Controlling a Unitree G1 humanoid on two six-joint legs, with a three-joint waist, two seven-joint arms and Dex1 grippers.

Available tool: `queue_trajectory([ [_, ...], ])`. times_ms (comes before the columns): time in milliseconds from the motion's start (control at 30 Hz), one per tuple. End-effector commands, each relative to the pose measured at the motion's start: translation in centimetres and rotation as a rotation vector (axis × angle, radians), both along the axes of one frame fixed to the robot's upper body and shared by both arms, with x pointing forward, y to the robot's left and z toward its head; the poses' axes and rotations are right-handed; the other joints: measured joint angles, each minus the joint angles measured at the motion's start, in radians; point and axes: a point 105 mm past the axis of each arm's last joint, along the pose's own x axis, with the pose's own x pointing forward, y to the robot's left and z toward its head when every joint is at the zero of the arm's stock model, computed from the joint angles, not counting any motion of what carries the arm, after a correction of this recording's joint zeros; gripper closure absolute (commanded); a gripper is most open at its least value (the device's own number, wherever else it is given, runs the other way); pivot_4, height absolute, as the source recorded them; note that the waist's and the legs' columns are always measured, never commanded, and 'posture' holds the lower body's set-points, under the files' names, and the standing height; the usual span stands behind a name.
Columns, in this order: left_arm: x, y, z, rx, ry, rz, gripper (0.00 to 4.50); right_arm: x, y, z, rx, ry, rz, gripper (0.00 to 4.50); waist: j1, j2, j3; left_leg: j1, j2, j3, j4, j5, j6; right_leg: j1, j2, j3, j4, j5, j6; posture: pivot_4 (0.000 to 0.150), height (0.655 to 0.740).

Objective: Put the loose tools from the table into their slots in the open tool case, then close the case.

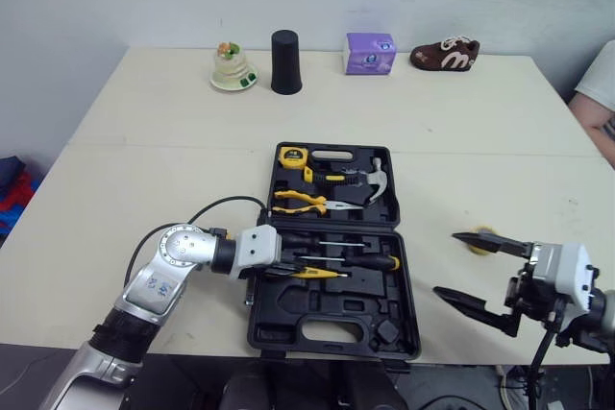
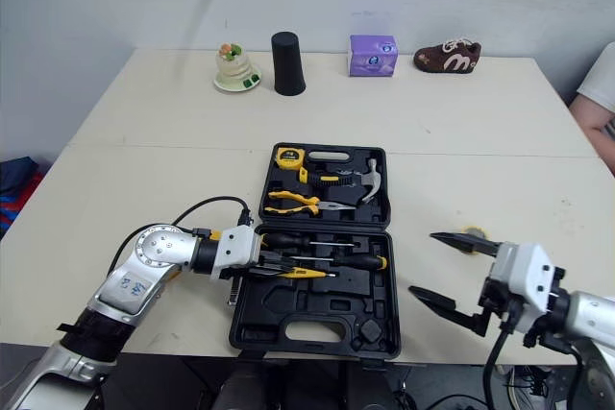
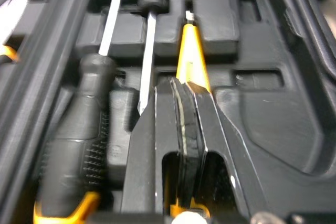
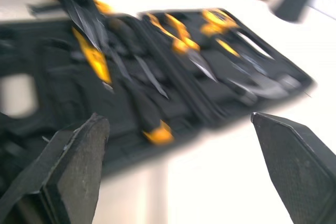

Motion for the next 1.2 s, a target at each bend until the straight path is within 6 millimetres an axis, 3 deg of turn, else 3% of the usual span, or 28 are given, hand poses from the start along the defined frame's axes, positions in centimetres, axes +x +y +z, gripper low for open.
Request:
queue_trajectory([
  [33,0.6,3.1,4.3,-0.174,-0.09,0.086,3.69,-0.6,-5.3,1.4,-0.061,-0.073,-0.185,0.0,-0.001,-0.001,0.001,0.0,0.0,0.0,0.0,0.0,0.0,0.0,0.0,0.0,0.0,0.0,0.0,0.15,0.74],
  [100,0.9,5.7,4.8,-0.178,-0.105,0.159,2.8,-0.8,-8.1,1.3,-0.113,-0.091,-0.273,0.0,-0.007,-0.001,0.0,0.001,0.0,0.0,-0.001,0.0,0.0,0.0,0.0,-0.001,-0.001,0.0,0.0,0.15,0.74],
  [200,2.1,11.9,5.1,-0.146,-0.134,0.389,1.43,-1.4,-12.6,1.7,-0.168,-0.153,-0.433,0.0,-0.015,0.0,0.001,0.003,-0.001,0.003,-0.002,0.0,-0.001,0.0,0.001,-0.001,-0.001,0.0,0.0,0.15,0.74],
  [300,2.0,19.1,5.6,-0.132,-0.176,0.68,0.15,-3.1,-17.3,2.3,-0.194,-0.231,-0.639,0.0,-0.024,-0.001,0.002,0.003,-0.001,0.002,-0.002,0.0,-0.001,0.0,0.0,-0.002,-0.001,-0.001,-0.002,0.15,0.74],
  [333,1.4,21.7,5.5,-0.14,-0.188,0.792,0.04,-4.1,-18.8,2.2,-0.212,-0.249,-0.707,0.0,-0.029,-0.001,0.003,0.004,0.0,0.002,-0.003,0.001,-0.002,-0.001,0.0,-0.002,-0.001,-0.001,-0.002,0.15,0.74],
  [533,-4.5,31.5,2.6,-0.08,-0.161,1.209,0.04,-8.4,-24.2,0.8,-0.232,-0.269,-1.016,0.0,-0.036,-0.001,0.003,0.004,0.002,0.003,-0.005,-0.002,-0.005,-0.001,-0.003,-0.003,-0.003,-0.004,-0.004,0.15,0.74],
  [633,-6.8,34.3,1.8,-0.064,-0.151,1.335,0.04,-10.1,-25.6,-0.4,-0.242,-0.236,-1.109,0.0,-0.039,-0.002,0.003,0.003,0.003,0.003,-0.005,-0.004,-0.004,-0.001,-0.003,-0.003,-0.004,-0.004,-0.005,0.15,0.74],
  [767,-7.5,34.5,2.1,-0.054,-0.158,1.335,0.04,-10.8,-26.1,-1.0,-0.198,-0.234,-1.161,0.0,-0.036,-0.002,0.002,0.004,0.002,0.002,-0.005,-0.006,-0.008,0.0,-0.006,-0.005,-0.005,-0.01,-0.017,0.15,0.74],
  [867,-6.4,32.9,2.8,-0.069,-0.169,1.258,0.04,-9.3,-25.2,-1.5,-0.068,-0.23,-1.094,0.0,-0.039,0.0,0.002,0.006,0.002,0.002,-0.005,-0.005,-0.007,0.005,-0.009,-0.006,-0.008,-0.008,-0.019,0.15,0.74],
  [933,-5.4,31.0,3.4,-0.08,-0.164,1.167,0.04,-7.6,-23.8,-1.2,-0.03,-0.235,-0.988,0.0,-0.046,-0.002,0.002,0.015,0.002,0.002,-0.007,-0.005,-0.007,0.015,-0.009,-0.006,-0.011,-0.008,-0.019,0.15,0.74],
  [1033,-4.5,27.8,4.1,-0.086,-0.134,1.008,0.04,-5.0,-21.1,-0.1,0.015,-0.267,-0.821,0.0,-0.055,0.001,0.001,0.016,0.001,0.003,-0.013,-0.005,-0.006,0.018,-0.009,-0.006,-0.015,-0.007,-0.017,0.15,0.74],
  [1133,-4.1,25.6,4.4,-0.107,-0.075,0.91,0.04,-2.2,-16.9,0.8,0.048,-0.273,-0.615,0.0,-0.06,0.002,0.0,0.017,0.0,0.003,-0.019,-0.002,-0.007,0.016,-0.009,-0.007,-0.015,0.001,-0.002,0.15,0.74],
  [1200,-4.4,23.8,3.6,-0.074,0.005,0.83,0.04,-0.3,-13.9,1.5,0.088,-0.277,-0.496,0.0,-0.065,0.003,0.0,0.017,0.001,0.003,-0.024,-0.002,-0.01,0.014,-0.007,-0.007,-0.015,-0.001,-0.004,0.15,0.74],
])
